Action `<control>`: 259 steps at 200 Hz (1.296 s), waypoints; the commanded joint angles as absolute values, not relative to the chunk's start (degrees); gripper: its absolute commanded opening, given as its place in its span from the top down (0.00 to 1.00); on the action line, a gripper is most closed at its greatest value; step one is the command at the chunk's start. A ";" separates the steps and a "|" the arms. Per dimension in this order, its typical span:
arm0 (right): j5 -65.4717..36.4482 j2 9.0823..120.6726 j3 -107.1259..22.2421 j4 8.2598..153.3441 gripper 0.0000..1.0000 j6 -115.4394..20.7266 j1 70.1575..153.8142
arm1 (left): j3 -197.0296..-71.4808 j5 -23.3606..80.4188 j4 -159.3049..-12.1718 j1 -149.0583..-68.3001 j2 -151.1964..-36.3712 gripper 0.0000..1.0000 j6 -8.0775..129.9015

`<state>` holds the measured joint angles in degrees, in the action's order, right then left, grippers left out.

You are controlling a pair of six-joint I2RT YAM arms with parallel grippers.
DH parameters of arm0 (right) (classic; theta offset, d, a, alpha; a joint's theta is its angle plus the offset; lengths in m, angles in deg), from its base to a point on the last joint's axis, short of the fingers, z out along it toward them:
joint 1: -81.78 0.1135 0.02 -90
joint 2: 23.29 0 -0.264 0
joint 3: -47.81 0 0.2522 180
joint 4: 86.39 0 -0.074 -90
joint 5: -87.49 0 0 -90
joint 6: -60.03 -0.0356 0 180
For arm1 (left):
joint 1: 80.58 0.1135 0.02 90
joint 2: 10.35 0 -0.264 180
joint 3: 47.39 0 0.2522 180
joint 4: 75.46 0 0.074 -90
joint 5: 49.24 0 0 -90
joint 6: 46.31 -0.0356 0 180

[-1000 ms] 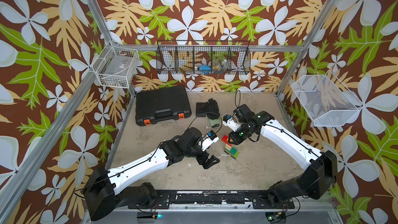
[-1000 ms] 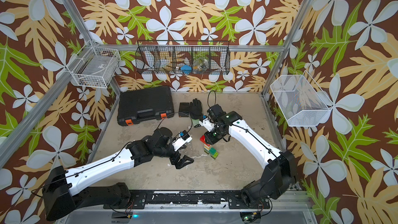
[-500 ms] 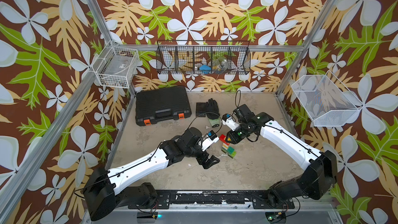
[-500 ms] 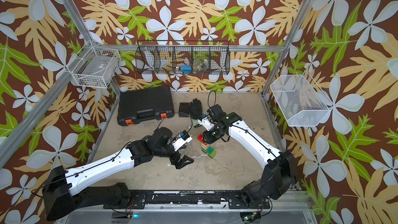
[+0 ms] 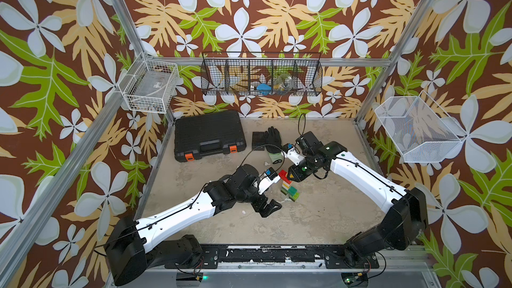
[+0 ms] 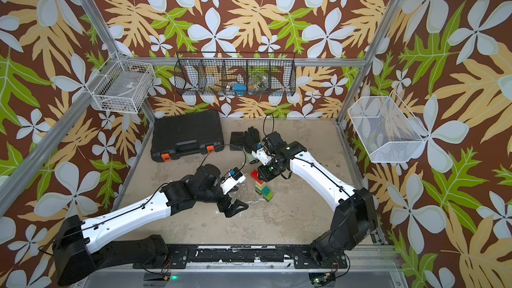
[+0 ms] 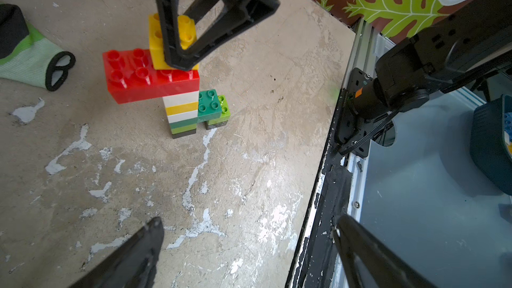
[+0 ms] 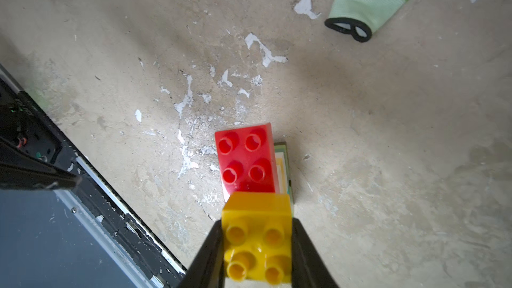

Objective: Assemble a giraffe with lego
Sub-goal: Assemble the lego brick with the lego brick.

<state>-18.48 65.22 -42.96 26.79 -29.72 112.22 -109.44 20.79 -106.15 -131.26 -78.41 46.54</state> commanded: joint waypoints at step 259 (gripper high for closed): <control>-15.48 66.71 -45.27 24.50 0.83 -31.38 114.92 | -107.65 21.25 -105.43 -131.29 -77.15 0.00 46.77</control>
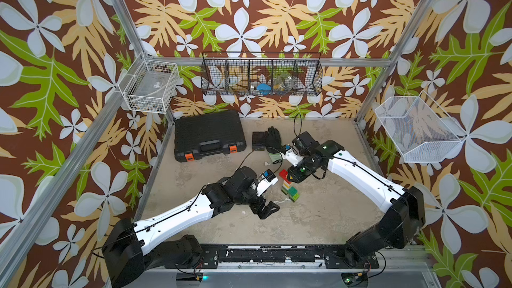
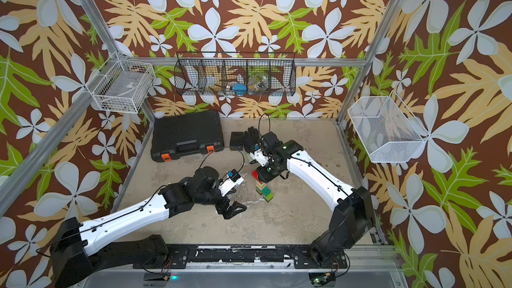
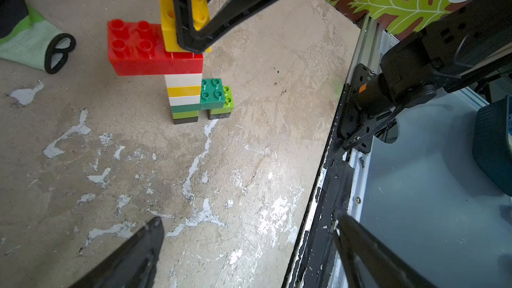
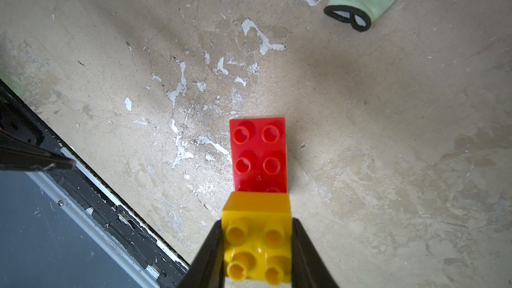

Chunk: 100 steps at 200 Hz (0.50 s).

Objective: Assemble a giraffe with lego
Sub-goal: Assemble the lego brick with the lego brick.

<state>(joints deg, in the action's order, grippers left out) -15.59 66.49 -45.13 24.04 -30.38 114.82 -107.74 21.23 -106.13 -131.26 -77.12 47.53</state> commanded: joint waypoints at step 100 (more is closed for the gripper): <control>-15.10 66.89 -43.17 24.51 0.83 -31.26 115.01 | -107.62 21.33 -105.49 -131.22 -76.84 0.00 46.77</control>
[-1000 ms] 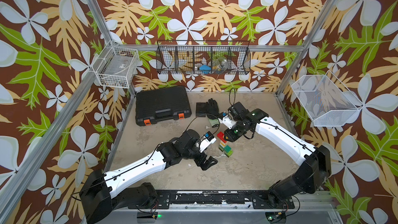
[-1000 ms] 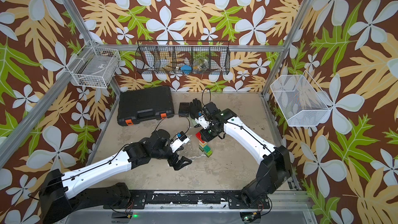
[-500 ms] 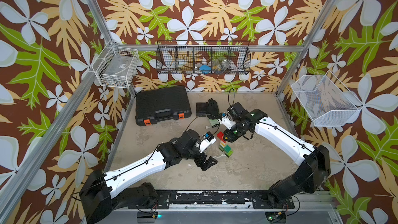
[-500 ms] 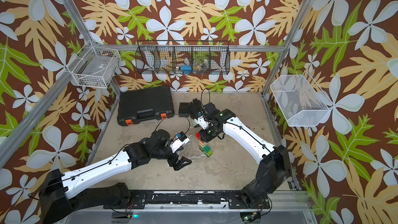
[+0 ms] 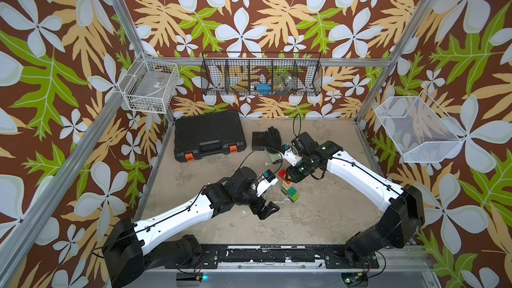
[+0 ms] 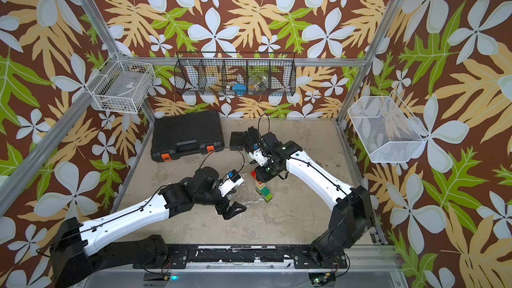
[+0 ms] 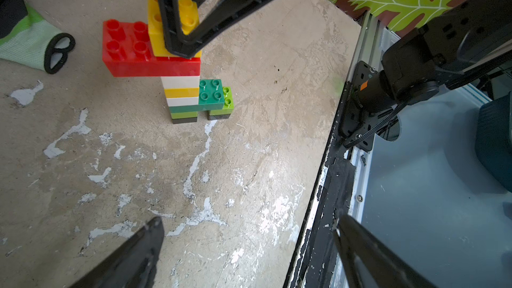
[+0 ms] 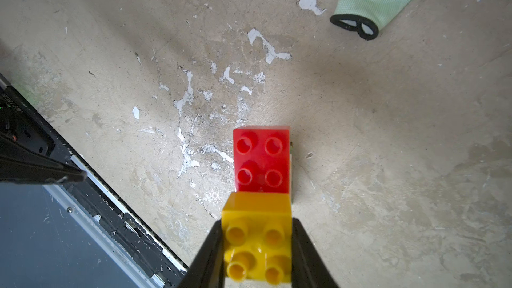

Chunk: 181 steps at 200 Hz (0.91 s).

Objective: Assemble a giraffe with lego
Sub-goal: Assemble the lego brick with the lego brick.

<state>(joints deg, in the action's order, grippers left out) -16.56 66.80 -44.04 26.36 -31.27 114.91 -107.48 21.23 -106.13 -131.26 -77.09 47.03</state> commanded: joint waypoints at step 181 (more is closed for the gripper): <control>-10.64 66.79 -37.21 24.21 0.83 -32.25 115.70 | -107.30 21.25 -105.16 -131.29 -76.80 0.00 47.02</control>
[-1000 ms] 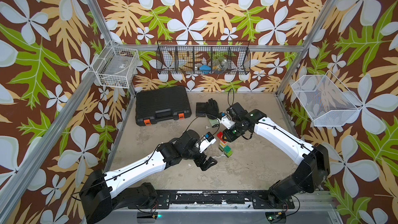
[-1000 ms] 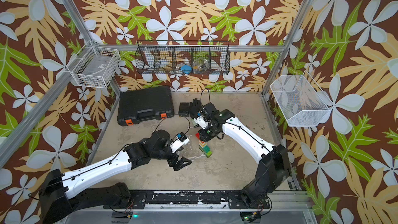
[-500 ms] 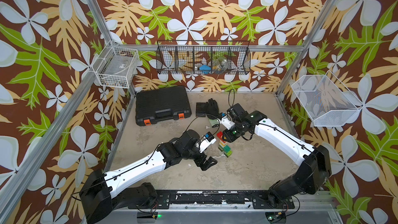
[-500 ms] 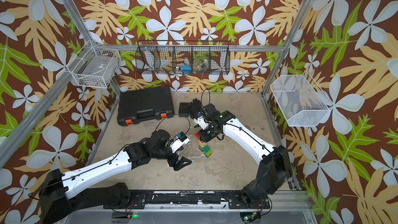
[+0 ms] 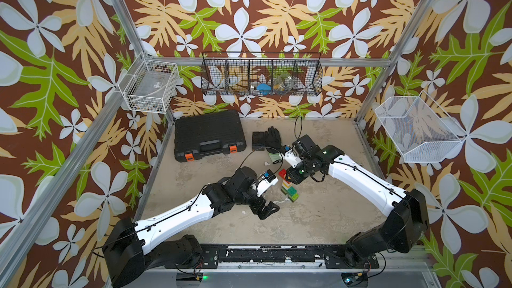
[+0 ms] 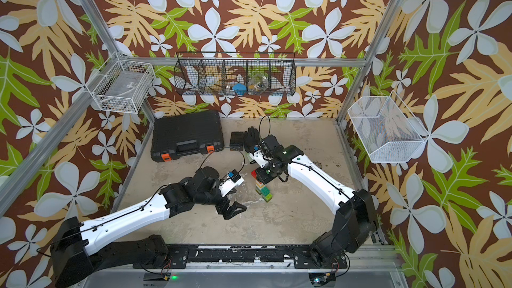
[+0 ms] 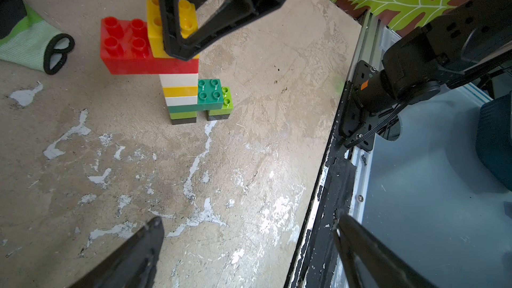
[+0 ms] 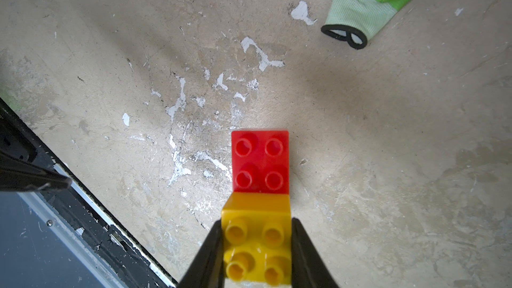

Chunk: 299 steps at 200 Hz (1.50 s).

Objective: Assemble a giraffe with lego
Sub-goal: Assemble the lego brick with the lego brick, then adjust the lego brick at the center of the board.

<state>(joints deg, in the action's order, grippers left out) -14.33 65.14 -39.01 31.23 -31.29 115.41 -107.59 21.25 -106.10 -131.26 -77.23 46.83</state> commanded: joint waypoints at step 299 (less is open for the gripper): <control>-9.74 32.60 -13.69 41.27 0.01 -67.85 113.49 | -90.52 35.10 -47.64 -131.37 -89.45 0.11 64.75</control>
<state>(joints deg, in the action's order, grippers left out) -11.03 33.05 -13.68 43.01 -65.43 114.27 -90.10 31.96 -57.12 -131.28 -86.84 65.63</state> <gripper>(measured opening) 0.991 0.907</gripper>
